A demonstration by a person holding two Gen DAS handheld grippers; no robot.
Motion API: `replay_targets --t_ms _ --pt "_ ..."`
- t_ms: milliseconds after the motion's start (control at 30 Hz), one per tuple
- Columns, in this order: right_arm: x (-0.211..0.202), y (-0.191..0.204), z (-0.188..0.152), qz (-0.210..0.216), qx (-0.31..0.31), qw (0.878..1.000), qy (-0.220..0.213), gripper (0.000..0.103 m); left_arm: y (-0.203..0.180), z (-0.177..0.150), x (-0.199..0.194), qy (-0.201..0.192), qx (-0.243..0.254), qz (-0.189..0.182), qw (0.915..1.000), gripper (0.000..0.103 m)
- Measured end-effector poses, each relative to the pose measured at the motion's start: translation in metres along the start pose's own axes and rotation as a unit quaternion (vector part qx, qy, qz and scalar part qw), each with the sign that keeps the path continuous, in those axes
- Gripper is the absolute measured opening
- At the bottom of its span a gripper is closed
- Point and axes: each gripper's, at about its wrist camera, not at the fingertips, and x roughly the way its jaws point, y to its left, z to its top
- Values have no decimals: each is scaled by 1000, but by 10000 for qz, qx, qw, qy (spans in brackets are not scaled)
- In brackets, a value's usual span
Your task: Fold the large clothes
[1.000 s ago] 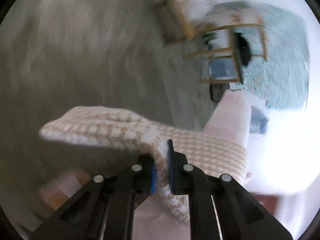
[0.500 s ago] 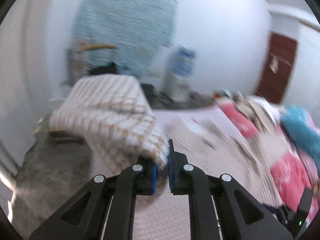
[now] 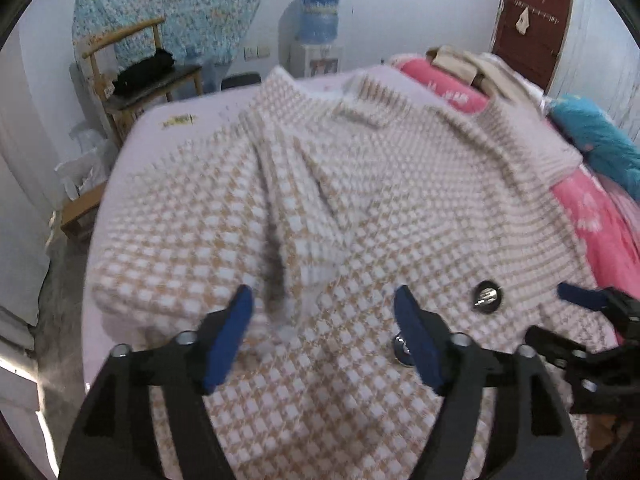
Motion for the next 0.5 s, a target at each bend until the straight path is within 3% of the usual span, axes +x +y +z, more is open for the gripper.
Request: replay_targets --t_ms 267,400,500 --pt "13 -10 -12 181 193 9992 289 88 22 -7 -68 -751 -287 -500 9955 85" --pt "-4 -17 -11 228 256 9989 323 88 29 -18 -79 -944 -387 -466 9937 85" --pt "-28 -17 -2 354 214 9990 194 88 46 -27 -80 -1010 -653 -226 9925 85"
